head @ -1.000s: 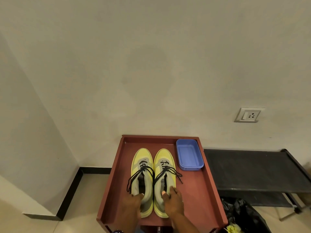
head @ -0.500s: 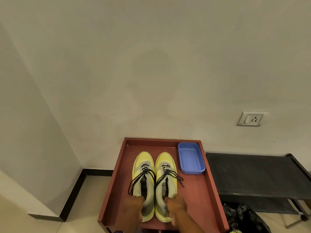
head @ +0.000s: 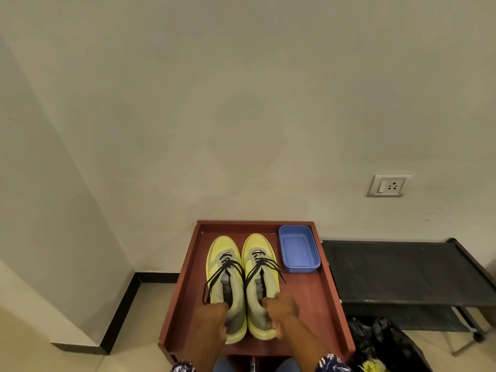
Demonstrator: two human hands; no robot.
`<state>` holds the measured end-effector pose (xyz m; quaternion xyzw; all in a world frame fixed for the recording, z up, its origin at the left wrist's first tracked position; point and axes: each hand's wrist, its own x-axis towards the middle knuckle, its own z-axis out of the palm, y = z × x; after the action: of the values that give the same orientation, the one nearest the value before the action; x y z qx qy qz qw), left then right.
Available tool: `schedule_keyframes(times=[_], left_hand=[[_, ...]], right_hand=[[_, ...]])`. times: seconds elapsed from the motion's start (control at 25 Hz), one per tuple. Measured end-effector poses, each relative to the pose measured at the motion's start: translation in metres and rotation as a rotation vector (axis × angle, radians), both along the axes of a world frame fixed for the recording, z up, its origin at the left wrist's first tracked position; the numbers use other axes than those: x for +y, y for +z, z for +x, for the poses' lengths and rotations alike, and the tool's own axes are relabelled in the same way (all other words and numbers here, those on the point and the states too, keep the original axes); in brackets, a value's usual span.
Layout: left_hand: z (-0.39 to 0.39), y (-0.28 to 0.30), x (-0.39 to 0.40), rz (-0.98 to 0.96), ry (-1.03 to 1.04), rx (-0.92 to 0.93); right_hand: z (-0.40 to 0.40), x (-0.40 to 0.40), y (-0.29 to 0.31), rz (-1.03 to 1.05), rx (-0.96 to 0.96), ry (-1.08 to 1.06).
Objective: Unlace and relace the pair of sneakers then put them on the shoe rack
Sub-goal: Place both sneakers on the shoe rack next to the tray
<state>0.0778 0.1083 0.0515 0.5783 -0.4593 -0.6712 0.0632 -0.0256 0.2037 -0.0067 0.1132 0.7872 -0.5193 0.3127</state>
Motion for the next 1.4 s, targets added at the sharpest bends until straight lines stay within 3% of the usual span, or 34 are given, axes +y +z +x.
schedule_keyframes(times=[0.48,0.68,1.4], left_hand=[[-0.033,0.053,0.049,0.167,0.043,0.195],[-0.053,0.066,0.079,0.112,-0.001,0.253],[-0.143,0.060,0.190,0.169,-0.193,0.238]], right_hand=[[-0.022,0.065,0.088,-0.086,0.104,-0.086],[-0.034,0.104,0.112,-0.045,0.169,-0.111],[-0.094,0.231,0.118,0.055,0.228,-0.290]])
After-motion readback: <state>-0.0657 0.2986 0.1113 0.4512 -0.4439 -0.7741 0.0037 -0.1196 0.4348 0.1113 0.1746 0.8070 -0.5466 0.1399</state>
